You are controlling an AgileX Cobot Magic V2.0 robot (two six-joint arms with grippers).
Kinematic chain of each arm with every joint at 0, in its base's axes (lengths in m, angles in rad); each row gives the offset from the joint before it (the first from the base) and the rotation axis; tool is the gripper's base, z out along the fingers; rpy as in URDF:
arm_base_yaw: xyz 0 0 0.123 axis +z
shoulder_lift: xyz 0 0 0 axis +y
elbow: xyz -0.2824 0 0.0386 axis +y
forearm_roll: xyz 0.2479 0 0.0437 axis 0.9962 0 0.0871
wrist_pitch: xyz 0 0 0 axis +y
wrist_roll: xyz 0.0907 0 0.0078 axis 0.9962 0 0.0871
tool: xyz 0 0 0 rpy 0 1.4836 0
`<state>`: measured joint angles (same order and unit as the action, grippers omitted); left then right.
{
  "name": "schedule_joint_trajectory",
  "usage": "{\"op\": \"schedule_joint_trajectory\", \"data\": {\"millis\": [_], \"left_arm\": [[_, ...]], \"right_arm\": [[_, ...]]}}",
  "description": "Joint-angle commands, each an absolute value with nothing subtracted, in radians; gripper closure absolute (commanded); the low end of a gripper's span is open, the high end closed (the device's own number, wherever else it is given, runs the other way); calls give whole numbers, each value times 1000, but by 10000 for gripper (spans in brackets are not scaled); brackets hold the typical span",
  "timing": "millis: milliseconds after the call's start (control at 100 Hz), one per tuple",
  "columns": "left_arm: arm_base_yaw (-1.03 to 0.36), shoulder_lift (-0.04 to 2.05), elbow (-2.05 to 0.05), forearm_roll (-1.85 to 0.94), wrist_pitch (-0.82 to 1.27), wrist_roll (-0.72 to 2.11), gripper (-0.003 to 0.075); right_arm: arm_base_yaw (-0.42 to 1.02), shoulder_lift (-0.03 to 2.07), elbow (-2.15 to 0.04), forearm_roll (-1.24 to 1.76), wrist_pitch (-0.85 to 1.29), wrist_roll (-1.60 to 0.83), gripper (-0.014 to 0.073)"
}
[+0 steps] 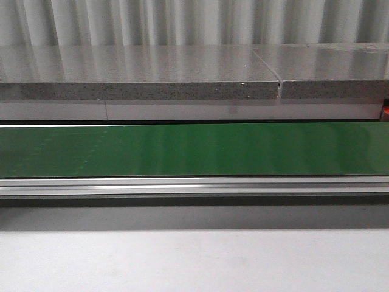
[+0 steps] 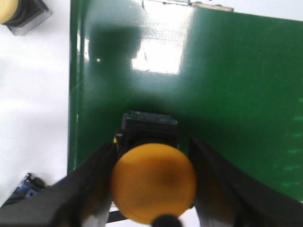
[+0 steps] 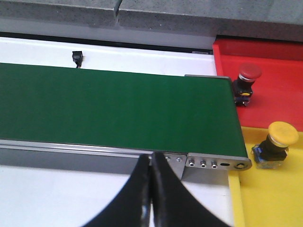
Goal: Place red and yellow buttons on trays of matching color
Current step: 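Grasp a yellow button with the left gripper and carry it over the belt, then set the yellow button on the belt and open the left gripper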
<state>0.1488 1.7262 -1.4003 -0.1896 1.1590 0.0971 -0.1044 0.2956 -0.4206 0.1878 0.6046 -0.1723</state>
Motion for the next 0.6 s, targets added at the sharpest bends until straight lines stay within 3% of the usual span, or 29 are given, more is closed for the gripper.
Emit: {"op": "schedule_joint_trajectory", "data": {"millis": [0, 100, 590], "left_arm": [[143, 1691, -1442, -217, 1145, 98, 254], [143, 1686, -1469, -252, 1143, 98, 171], [166, 1501, -1508, -228, 1210, 70, 174]], "right_arm": [[-103, 305, -446, 196, 537, -174, 660], [-103, 305, -446, 196, 537, -174, 660], [-103, 305, -446, 196, 537, -174, 660]]}}
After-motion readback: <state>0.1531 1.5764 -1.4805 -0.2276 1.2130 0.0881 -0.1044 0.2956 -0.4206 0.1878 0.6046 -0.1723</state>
